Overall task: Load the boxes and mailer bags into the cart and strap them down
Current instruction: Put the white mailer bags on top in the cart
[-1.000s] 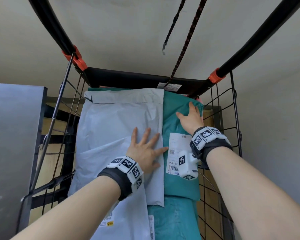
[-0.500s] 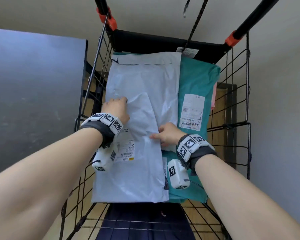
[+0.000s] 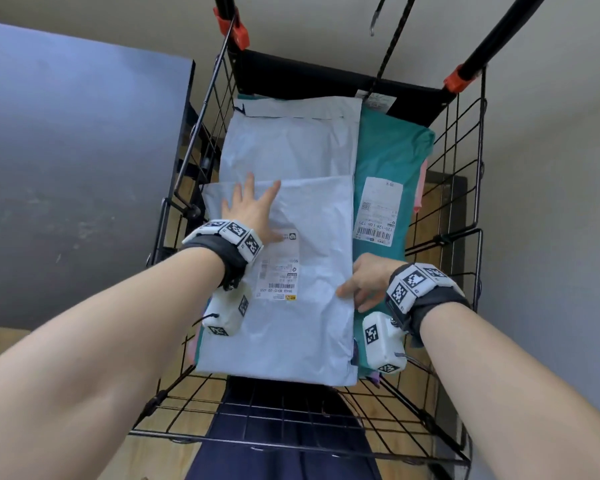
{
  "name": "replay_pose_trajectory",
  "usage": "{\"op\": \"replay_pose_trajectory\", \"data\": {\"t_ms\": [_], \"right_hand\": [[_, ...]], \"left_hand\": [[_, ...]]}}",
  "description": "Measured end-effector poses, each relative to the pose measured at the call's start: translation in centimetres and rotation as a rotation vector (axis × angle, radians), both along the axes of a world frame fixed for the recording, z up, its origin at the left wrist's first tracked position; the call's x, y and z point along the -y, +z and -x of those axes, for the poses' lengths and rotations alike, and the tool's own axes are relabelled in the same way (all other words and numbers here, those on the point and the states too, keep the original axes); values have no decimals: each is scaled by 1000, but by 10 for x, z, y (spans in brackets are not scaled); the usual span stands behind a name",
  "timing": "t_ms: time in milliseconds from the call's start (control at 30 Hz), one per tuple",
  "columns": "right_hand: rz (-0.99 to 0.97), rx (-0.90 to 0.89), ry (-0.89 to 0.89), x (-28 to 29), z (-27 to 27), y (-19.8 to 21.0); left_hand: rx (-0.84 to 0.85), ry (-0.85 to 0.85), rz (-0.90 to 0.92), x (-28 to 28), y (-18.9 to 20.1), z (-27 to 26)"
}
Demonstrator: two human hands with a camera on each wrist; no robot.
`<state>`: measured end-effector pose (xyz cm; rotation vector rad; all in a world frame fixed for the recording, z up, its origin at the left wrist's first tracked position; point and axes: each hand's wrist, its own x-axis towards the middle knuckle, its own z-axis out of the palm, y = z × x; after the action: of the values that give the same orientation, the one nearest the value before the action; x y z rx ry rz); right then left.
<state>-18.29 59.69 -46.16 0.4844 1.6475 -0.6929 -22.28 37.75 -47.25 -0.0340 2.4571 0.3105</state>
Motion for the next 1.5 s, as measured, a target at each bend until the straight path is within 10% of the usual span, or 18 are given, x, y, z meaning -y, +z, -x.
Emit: {"op": "replay_pose_trajectory", "data": {"t_ms": [167, 333, 667, 933, 1400, 1500], "right_hand": [[-19, 78, 183, -5, -12, -1], [-255, -414, 145, -30, -3, -15], [-188, 58, 495, -40, -23, -8], [41, 272, 317, -20, -31, -1], [85, 261, 299, 22, -30, 15], [-126, -68, 294, 3, -12, 13]], "left_hand": [[93, -8, -9, 0, -12, -11], [64, 25, -18, 7, -24, 16], [-79, 54, 95, 6, -35, 42], [-206, 106, 34, 4, -19, 40], [203, 90, -55, -5, -22, -63], [144, 143, -50, 5, -28, -45]]}}
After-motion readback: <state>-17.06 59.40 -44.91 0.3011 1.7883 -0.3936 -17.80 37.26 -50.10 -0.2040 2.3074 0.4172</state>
